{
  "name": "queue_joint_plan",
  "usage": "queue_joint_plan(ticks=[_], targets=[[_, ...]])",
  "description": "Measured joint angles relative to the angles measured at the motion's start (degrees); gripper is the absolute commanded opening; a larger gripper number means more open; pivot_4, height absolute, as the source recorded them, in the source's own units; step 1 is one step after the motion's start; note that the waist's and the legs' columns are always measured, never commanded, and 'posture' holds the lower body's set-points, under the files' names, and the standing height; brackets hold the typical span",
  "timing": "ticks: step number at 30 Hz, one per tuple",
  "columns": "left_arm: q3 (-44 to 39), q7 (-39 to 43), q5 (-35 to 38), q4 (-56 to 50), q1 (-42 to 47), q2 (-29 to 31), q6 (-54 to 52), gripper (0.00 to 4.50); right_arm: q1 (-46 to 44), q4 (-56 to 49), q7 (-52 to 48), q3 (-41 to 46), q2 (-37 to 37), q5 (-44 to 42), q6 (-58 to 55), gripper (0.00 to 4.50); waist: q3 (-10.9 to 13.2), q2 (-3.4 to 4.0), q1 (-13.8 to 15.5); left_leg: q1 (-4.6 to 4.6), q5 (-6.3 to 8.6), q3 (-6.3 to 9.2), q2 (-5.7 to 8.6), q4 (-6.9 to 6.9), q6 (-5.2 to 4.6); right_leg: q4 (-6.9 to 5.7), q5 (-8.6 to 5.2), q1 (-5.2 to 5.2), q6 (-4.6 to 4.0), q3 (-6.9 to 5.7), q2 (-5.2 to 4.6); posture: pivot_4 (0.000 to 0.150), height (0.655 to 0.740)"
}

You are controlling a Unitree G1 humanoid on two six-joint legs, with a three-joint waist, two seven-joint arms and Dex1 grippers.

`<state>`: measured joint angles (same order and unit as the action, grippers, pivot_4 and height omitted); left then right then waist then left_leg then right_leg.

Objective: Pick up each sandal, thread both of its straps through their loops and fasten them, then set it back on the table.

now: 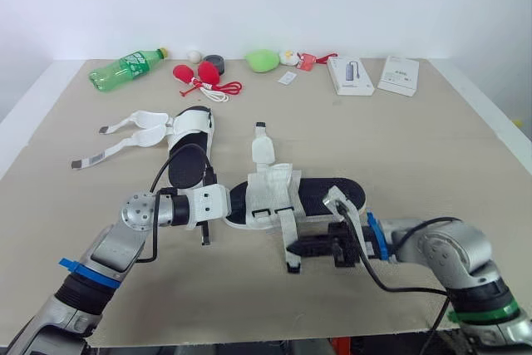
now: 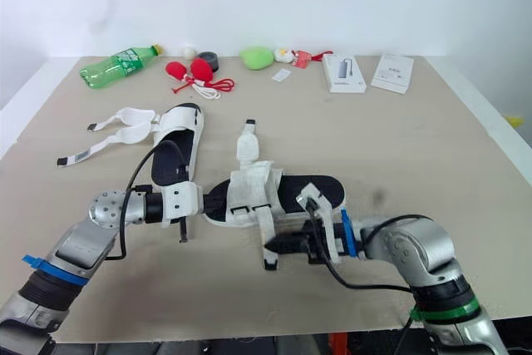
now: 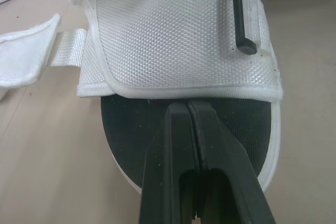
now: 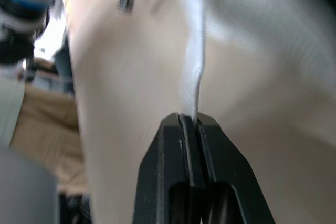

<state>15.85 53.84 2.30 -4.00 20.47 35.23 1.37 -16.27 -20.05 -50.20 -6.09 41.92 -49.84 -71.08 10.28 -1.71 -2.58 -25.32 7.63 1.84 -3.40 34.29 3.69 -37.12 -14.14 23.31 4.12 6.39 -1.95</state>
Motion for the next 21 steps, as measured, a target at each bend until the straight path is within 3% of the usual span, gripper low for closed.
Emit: queue_joint_plan(ticks=[18, 21], targets=[[0.07, -0.91, -0.11, 0.64, -0.22, -0.32, 0.03, 0.00, 1.40, -2.80, 1.42, 0.94, 0.83, -5.36, -6.91, 0.06, -0.12, -0.19, -0.07, 0.03, 0.01, 0.00, 0.00, 0.01, 0.01, 0.00, 0.00, 0.00, -0.01, 0.00, 0.00, 0.150, 0.7400], [0.14, -1.00, -0.20, 0.82, -0.04, -0.44, 0.04, 0.00, 1.08, -3.59, 0.59, -0.23, 2.65, -6.52, -8.80, 1.04, -0.12, -0.19, -0.07, 0.02, 0.01, 0.00, 0.00, 0.00, 0.01, 0.00, 0.00, 0.01, -0.01, 0.00, 0.00, 0.150, 0.7400]])
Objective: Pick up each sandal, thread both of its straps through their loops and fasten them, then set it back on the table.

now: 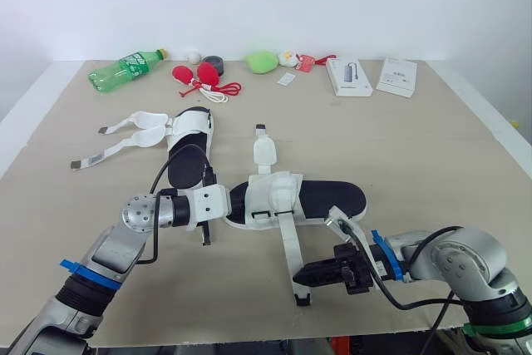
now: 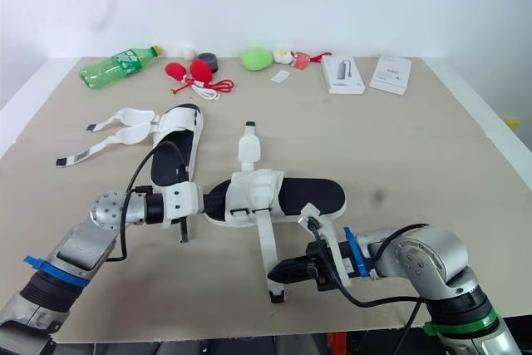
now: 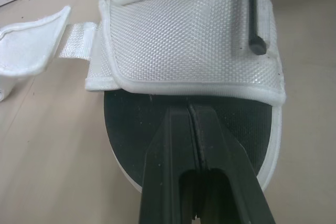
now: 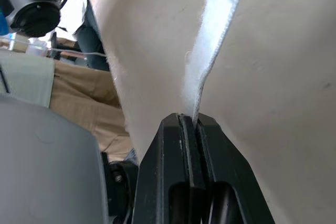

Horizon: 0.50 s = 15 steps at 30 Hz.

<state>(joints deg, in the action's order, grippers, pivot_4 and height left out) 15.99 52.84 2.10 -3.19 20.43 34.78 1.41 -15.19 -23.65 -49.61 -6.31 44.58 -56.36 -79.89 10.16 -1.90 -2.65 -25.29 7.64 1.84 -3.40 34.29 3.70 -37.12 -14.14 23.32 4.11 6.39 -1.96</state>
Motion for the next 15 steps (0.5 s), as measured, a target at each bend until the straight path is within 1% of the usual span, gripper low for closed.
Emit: queue_joint_plan(ticks=[1, 2, 3, 4, 5, 6, 7, 8, 9, 11, 13, 15], targets=[[0.00, 0.00, 0.00, 0.01, 0.00, 0.00, 0.00, 0.00, 0.02, -0.06, -0.17, -0.19, 0.25, -0.11, -0.12, 1.46, 0.00, 0.00, 0.00, 0.00, 0.00, 0.00, 0.00, 0.00, 0.00, 0.00, 0.00, 0.00, 0.00, 0.00, 0.00, 0.150, 0.7400], [0.00, -0.03, 0.00, 0.01, 0.04, -0.01, 0.01, 0.00, 0.00, -1.31, -3.25, -1.44, 3.15, -0.73, -0.02, 1.87, 0.02, 0.04, 0.01, -0.02, 0.00, -0.01, 0.01, 0.00, 0.00, 0.00, 0.00, 0.02, 0.00, 0.00, -0.02, 0.150, 0.7400], [0.00, -0.03, -0.01, 0.02, 0.04, -0.01, 0.01, 0.00, -0.07, -1.69, -4.22, -1.71, 4.02, -0.87, 0.12, 2.04, 0.02, 0.05, 0.01, -0.02, 0.00, -0.02, 0.00, 0.01, 0.00, 0.00, 0.00, 0.02, 0.00, 0.00, -0.02, 0.150, 0.7400], [0.00, -0.03, -0.04, 0.05, 0.05, -0.01, 0.01, 0.00, -0.20, -2.45, -5.99, -2.20, 5.68, -0.88, 0.76, 2.45, 0.02, 0.05, 0.01, -0.01, 0.00, -0.01, 0.00, 0.01, 0.00, 0.00, 0.00, 0.02, 0.00, 0.01, -0.02, 0.150, 0.7400], [-0.05, -0.06, -0.29, 0.15, 0.06, 0.00, 0.01, 0.00, -0.52, -3.51, -9.69, -2.67, 8.39, 0.82, 4.98, 2.83, 0.01, 0.03, 0.01, 0.02, 0.00, -0.01, 0.00, 0.03, 0.00, 0.00, 0.00, 0.02, 0.00, 0.00, -0.01, 0.150, 0.7400], [-0.05, -0.10, -0.44, 0.26, 0.12, -0.01, 0.01, 0.00, -0.75, -3.59, -12.33, -3.08, 9.72, 4.24, 10.86, 3.40, 0.01, 0.03, 0.01, 0.07, 0.01, -0.02, 0.00, 0.05, 0.02, 0.01, 0.00, 0.03, 0.00, 0.00, -0.01, 0.150, 0.7400], [-0.05, -0.12, -0.49, 0.30, 0.13, -0.01, 0.01, 0.00, -0.88, -3.53, -13.12, -3.12, 10.07, 5.48, 12.81, 3.74, 0.02, 0.03, 0.00, 0.12, 0.06, -0.02, 0.00, 0.07, 0.09, 0.03, 0.00, 0.14, 0.00, 0.00, -0.02, 0.150, 0.7400], [-0.04, -0.11, -0.57, 0.38, 0.17, -0.01, 0.01, 0.00, -0.97, -2.90, -17.14, -3.90, 11.24, 10.03, 21.01, 4.16, 0.02, 0.03, -0.02, 0.17, 0.12, -0.02, 0.00, 0.09, 0.18, 0.07, 0.00, 0.14, 0.00, 0.00, -0.02, 0.150, 0.7400], [-0.04, -0.11, -0.63, 0.41, 0.18, -0.02, 0.02, 0.00, -1.13, -1.98, -19.89, -4.02, 11.89, 12.83, 26.79, 4.16, 0.02, 0.03, -0.04, 0.17, 0.14, -0.03, 0.00, 0.10, 0.23, 0.12, -0.01, 0.14, 0.00, 0.00, -0.04, 0.150, 0.7400], [-0.05, -0.06, -0.81, 0.63, 0.37, -0.01, 0.10, 0.00, -1.90, 2.64, -26.98, -4.19, 11.76, 20.72, 44.06, 4.16, 0.02, 0.02, -0.09, 0.19, 0.15, -0.08, 0.00, 0.13, 0.24, 0.15, 0.00, 0.10, 0.00, 0.00, -0.07, 0.150, 0.7400], [-0.11, 0.04, -0.88, 0.97, 0.50, -0.02, 0.32, 0.00, -3.72, 7.36, -29.68, -3.96, 8.52, 25.68, 57.52, 4.16, 0.02, 0.01, -0.17, 0.23, 0.15, -0.09, 0.01, 0.14, 0.24, 0.16, 0.00, 0.07, 0.01, 0.00, -0.07, 0.150, 0.7400], [-0.05, 0.06, -0.93, 1.59, 0.75, -0.24, 0.87, 0.00, -6.94, 14.58, -32.50, -3.18, 2.57, 31.56, 77.35, 4.16, 0.03, 0.02, -0.20, 0.23, 0.13, -0.09, 0.01, 0.13, 0.22, 0.15, 0.03, 0.05, 0.05, -0.01, -0.05, 0.150, 0.7400]])
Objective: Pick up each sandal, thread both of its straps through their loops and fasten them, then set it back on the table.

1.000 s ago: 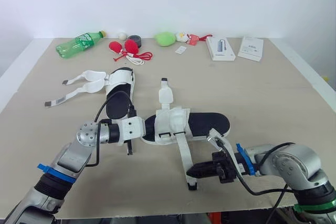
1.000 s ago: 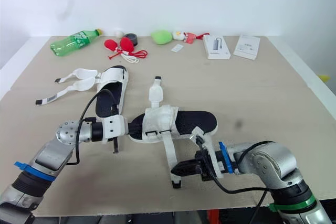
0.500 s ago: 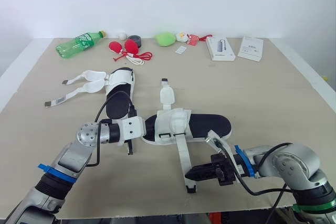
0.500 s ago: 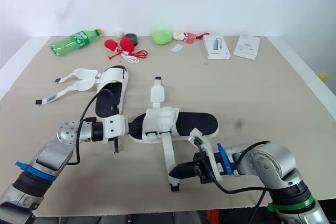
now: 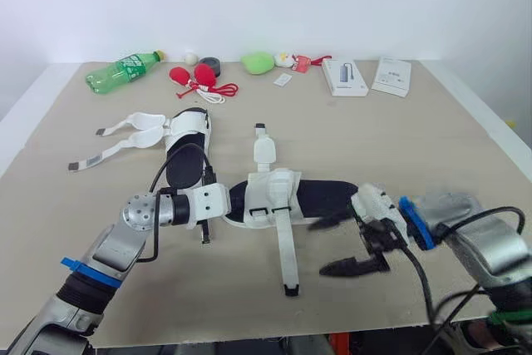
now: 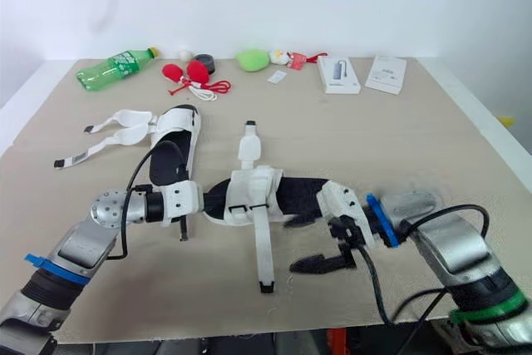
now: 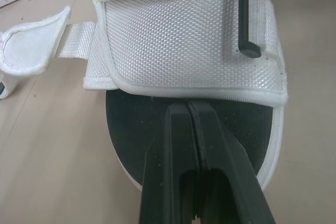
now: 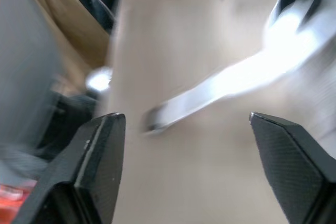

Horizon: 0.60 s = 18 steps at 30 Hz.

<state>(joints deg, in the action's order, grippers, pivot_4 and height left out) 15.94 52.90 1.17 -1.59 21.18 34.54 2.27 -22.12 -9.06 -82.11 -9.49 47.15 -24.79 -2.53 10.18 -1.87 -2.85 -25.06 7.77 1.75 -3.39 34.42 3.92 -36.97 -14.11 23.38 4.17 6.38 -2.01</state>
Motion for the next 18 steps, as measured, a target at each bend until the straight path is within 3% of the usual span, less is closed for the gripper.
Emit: queue_joint_plan(ticks=[2, 4, 8, 11, 18], targets=[[0.22, -0.04, -0.03, 0.06, 0.08, -0.34, 0.17, 0.00, -1.46, 4.14, -2.16, 0.09, -2.53, 3.21, 14.19, 4.16, 0.01, 0.01, 0.09, -0.02, -0.10, 0.01, 0.00, -0.02, -0.15, -0.01, 0.05, -0.06, 0.04, -0.01, 0.02, 0.150, 0.7400], [0.22, -0.03, -0.03, 0.03, 0.10, -0.44, 0.23, 0.00, -3.29, 11.37, -5.73, -0.74, -6.04, 7.39, 37.90, 4.16, -0.01, -0.01, 0.12, -0.02, -0.12, -0.01, -0.01, -0.03, -0.18, -0.01, 0.06, -0.31, 0.06, -0.02, 0.02, 0.150, 0.7400], [0.14, -0.16, -0.03, -0.09, -0.09, -0.45, 0.23, 0.00, -5.59, 20.68, -6.38, -5.36, -7.58, 11.95, 63.21, 4.16, 0.00, 0.04, 0.13, -0.01, -0.14, -0.01, -0.01, -0.09, -0.21, -0.03, 0.06, -0.35, 0.05, 0.00, 0.02, 0.150, 0.7400], [0.02, -0.29, -0.05, -0.05, -0.26, -0.42, 0.18, 0.00, -7.43, 25.38, -4.80, -8.90, -7.19, 14.71, 74.05, 4.16, 0.00, 0.04, 0.12, 0.04, -0.16, -0.01, -0.01, -0.08, -0.25, -0.05, 0.09, -0.39, 0.00, 0.03, 0.02, 0.150, 0.7400], [-0.11, -0.95, -0.09, -0.31, -0.66, -0.41, -0.20, 0.00, -12.15, 28.91, 3.58, -13.68, -9.81, 20.30, 77.51, 4.16, 0.00, 0.04, 0.07, 0.42, -0.19, -0.01, -0.02, -0.09, -0.30, -0.07, 0.15, -0.65, -0.12, 0.09, 0.01, 0.150, 0.7400]])
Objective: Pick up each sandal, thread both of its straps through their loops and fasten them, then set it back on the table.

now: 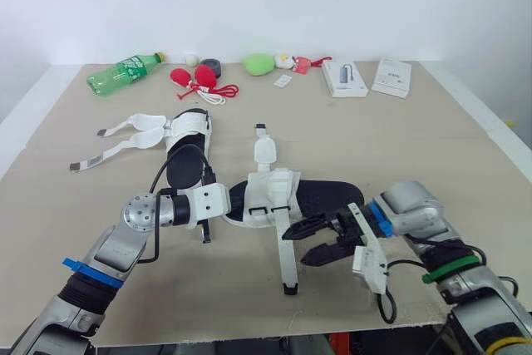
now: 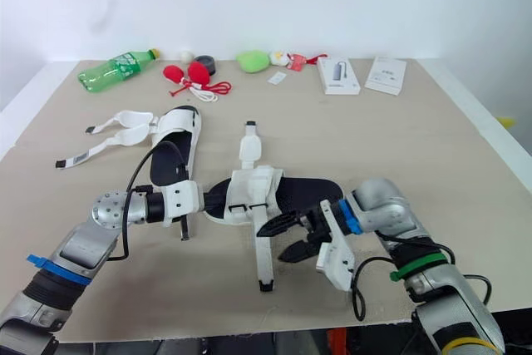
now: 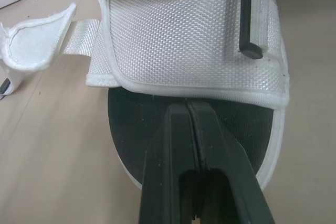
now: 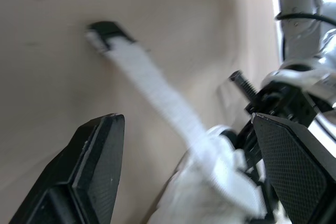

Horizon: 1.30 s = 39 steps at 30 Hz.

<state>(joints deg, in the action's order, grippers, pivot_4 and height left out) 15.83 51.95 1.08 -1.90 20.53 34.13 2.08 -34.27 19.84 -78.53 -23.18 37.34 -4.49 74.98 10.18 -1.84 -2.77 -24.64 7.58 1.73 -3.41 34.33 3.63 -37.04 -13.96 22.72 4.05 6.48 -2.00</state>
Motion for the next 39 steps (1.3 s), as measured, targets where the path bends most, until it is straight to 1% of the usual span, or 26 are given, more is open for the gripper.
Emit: queue_joint_plan(ticks=[5, 8, 10, 11, 12, 13, 14, 15, 18, 21, 23, 24, 25, 26, 27, 28, 29, 31, 32, 33, 35, 39], targets=[[0.00, -0.33, -0.02, -1.04, -0.55, 0.02, -0.61, 0.00, -0.37, -0.08, 4.33, -2.81, 0.89, 1.78, -0.20, 4.16, 0.00, 0.00, 0.03, -0.01, 0.00, -0.07, 0.00, -0.05, 0.00, 0.00, 0.00, 0.00, -0.01, 0.04, -0.04, 0.150, 0.7400], [-0.08, -0.39, -0.03, -1.45, -0.78, 0.06, -0.82, 0.00, -0.44, -0.66, 6.14, -4.28, 2.06, 2.29, -1.10, 3.39, 0.00, 0.00, 0.05, 0.00, 0.00, -0.07, 0.00, -0.13, 0.00, 0.00, -0.01, 0.03, -0.01, 0.04, -0.02, 0.150, 0.7400], [-0.14, -0.50, -0.03, -1.67, -0.94, 0.07, -1.02, 0.00, -0.57, -1.80, 7.11, -6.09, 3.26, 2.25, -2.50, 2.55, 0.00, 0.00, 0.05, 0.00, 0.00, -0.07, 0.00, -0.13, 0.00, 0.00, -0.01, 0.03, -0.01, 0.04, -0.02, 0.150, 0.7400], [-0.15, -0.57, -0.03, -1.82, -0.99, 0.07, -1.20, 0.00, -0.58, -2.29, 7.63, -6.79, 3.71, 2.00, -3.15, 2.05, 0.00, 0.01, 0.05, 0.00, 0.00, -0.08, 0.00, -0.13, 0.00, 0.00, -0.01, 0.03, -0.01, 0.04, -0.02, 0.150, 0.7400], [-0.15, -0.60, -0.04, -1.87, -1.02, 0.08, -1.27, 0.00, -0.58, -2.52, 7.82, -7.13, 3.90, 1.89, -3.47, 1.47, 0.00, 0.00, 0.04, 0.00, 0.00, -0.08, 0.00, -0.13, 0.00, 0.00, -0.01, 0.03, -0.01, 0.04, -0.02, 0.150, 0.7400], [-0.16, -0.69, -0.06, -1.96, -1.07, 0.09, -1.33, 0.00, -0.60, -3.12, 8.16, -8.21, 4.32, 1.37, -4.79, 0.78, 0.00, 0.01, 0.05, 0.00, 0.00, -0.08, 0.00, -0.13, 0.00, 0.00, -0.01, 0.03, -0.01, 0.04, -0.02, 0.150, 0.7400], [-0.16, -0.70, -0.06, -1.97, -1.08, 0.10, -1.33, 0.00, -0.60, -3.19, 8.20, -8.29, 4.36, 1.35, -4.95, 0.55, 0.00, 0.01, 0.05, 0.00, 0.00, -0.08, 0.00, -0.13, 0.00, 0.00, -0.01, 0.03, -0.01, 0.05, -0.02, 0.150, 0.7400], [-0.16, -0.73, -0.07, -2.02, -1.10, 0.11, -1.34, 0.00, -0.59, -3.86, 8.53, -8.85, 4.88, 0.72, -6.56, 0.10, 0.00, 0.01, 0.05, 0.00, 0.00, -0.09, 0.00, -0.13, 0.00, 0.00, -0.01, 0.03, -0.01, 0.05, -0.02, 0.150, 0.7400], [-0.17, -0.75, -0.07, -2.05, -1.14, 0.13, -1.34, 0.00, -0.50, -4.48, 8.49, -9.21, 5.53, -0.73, -9.00, 0.10, 0.00, 0.00, 0.06, 0.00, 0.00, -0.09, 0.00, -0.13, 0.00, 0.00, -0.01, 0.03, -0.01, 0.05, -0.02, 0.150, 0.7400], [-0.19, -0.71, -0.07, -2.17, -1.23, 0.22, -1.34, 0.00, 2.72, -9.34, 7.57, -9.69, 6.50, -9.95, -19.94, 0.10, -0.01, 0.01, 0.09, 0.00, 0.00, -0.08, -0.03, -0.16, 0.00, -0.02, -0.02, 0.03, -0.02, 0.05, -0.01, 0.150, 0.7400], [-0.24, -0.66, -0.07, -2.09, -1.19, 0.27, -1.34, 0.00, 4.78, -14.72, 6.81, -9.43, 7.28, -17.69, -30.86, 0.10, -0.01, 0.02, 0.09, 0.00, 0.00, -0.08, -0.04, -0.16, -0.01, -0.04, -0.02, 0.02, -0.02, 0.05, 0.00, 0.150, 0.7400], [-0.27, -0.66, -0.07, -2.04, -1.17, 0.28, -1.34, 0.00, 4.95, -15.83, 6.71, -9.24, 7.33, -19.26, -33.30, 0.10, -0.01, 0.02, 0.06, 0.00, 0.00, -0.08, -0.05, -0.16, -0.01, -0.04, -0.02, 0.03, -0.03, 0.06, 0.00, 0.150, 0.7400], [-0.26, -0.70, -0.10, -1.92, -1.10, 0.28, -1.35, 0.00, 5.59, -19.79, 7.69, -7.44, 7.37, -24.85, -42.90, 0.10, -0.01, 0.02, 0.06, 0.01, -0.01, -0.08, -0.05, -0.14, -0.02, -0.07, 0.00, 0.03, -0.05, 0.06, 0.00, 0.150, 0.7400], [-0.26, -0.71, -0.13, -1.90, -1.08, 0.28, -1.36, 0.00, 5.59, -20.54, 8.00, -6.97, 7.38, -25.99, -45.04, 0.10, -0.02, 0.01, 0.05, 0.01, -0.01, -0.08, -0.05, -0.14, -0.01, -0.06, 0.00, 0.03, -0.05, 0.06, 0.00, 0.150, 0.7400], [-0.26, -0.71, -0.14, -1.86, -1.06, 0.28, -1.36, 0.00, 5.74, -22.62, 9.61, -5.58, 7.28, -29.11, -51.95, 0.10, -0.01, 0.01, 0.06, 0.01, -0.01, -0.09, -0.06, -0.14, -0.02, -0.07, 0.00, 0.04, -0.05, 0.06, 0.00, 0.150, 0.7400], [-0.26, -0.69, -0.14, -1.85, -1.03, 0.28, -1.36, 0.00, 5.69, -23.47, 10.51, -4.75, 7.22, -30.53, -54.95, 0.10, -0.02, 0.01, 0.05, 0.00, -0.01, -0.09, -0.07, -0.14, -0.02, -0.06, 0.01, 0.05, -0.07, 0.07, 0.00, 0.150, 0.7400], [-0.25, -0.65, -0.14, -1.82, -1.03, 0.28, -1.35, 0.00, 5.67, -24.67, 12.21, -3.26, 6.94, -32.56, -60.81, 0.10, -0.02, 0.01, 0.05, 0.00, -0.01, -0.09, -0.07, -0.14, -0.02, -0.07, 0.01, 0.05, -0.07, 0.06, 0.00, 0.150, 0.7400], [-0.26, -0.49, -0.14, -1.81, -0.98, 0.29, -1.34, 0.00, 5.51, -25.31, 14.54, -1.29, 6.06, -34.32, -67.87, 0.10, -0.02, 0.00, 0.07, 0.00, -0.01, -0.10, -0.07, -0.14, -0.01, -0.06, 0.01, 0.07, -0.06, 0.06, 0.00, 0.150, 0.7400], [-0.28, -0.31, -0.13, -1.77, -0.88, 0.29, -1.34, 0.00, 5.11, -25.31, 17.16, 0.11, 4.98, -34.68, -73.97, 0.10, -0.02, 0.00, 0.08, -0.03, 0.00, -0.11, -0.07, -0.14, -0.01, -0.06, 0.00, 0.12, -0.06, 0.06, 0.01, 0.150, 0.7400], [-0.28, -0.31, -0.14, -1.77, -0.88, 0.29, -1.34, 0.00, 5.10, -25.31, 17.22, 0.15, 4.96, -34.68, -74.08, 0.10, -0.02, 0.00, 0.08, -0.04, 0.00, -0.10, -0.07, -0.14, -0.01, -0.07, 0.00, 0.14, -0.06, 0.06, 0.01, 0.150, 0.7400], [-0.28, -0.24, -0.13, -1.54, -0.83, 0.29, -1.32, 0.00, 4.60, -24.95, 20.13, 1.63, 3.84, -33.60, -80.37, 0.10, -0.02, 0.01, 0.09, -0.09, 0.00, -0.11, -0.07, -0.14, 0.00, -0.06, 0.00, 0.22, -0.05, 0.05, 0.03, 0.150, 0.7400], [-0.28, -0.19, -0.13, -1.38, -0.69, 0.28, -1.27, 0.00, 3.65, -21.91, 24.13, 4.34, 0.59, -30.25, -86.41, 0.10, -0.02, 0.01, 0.09, -0.15, 0.00, -0.11, -0.07, -0.14, -0.01, -0.07, 0.01, 0.29, -0.04, 0.05, 0.07, 0.150, 0.7400]])
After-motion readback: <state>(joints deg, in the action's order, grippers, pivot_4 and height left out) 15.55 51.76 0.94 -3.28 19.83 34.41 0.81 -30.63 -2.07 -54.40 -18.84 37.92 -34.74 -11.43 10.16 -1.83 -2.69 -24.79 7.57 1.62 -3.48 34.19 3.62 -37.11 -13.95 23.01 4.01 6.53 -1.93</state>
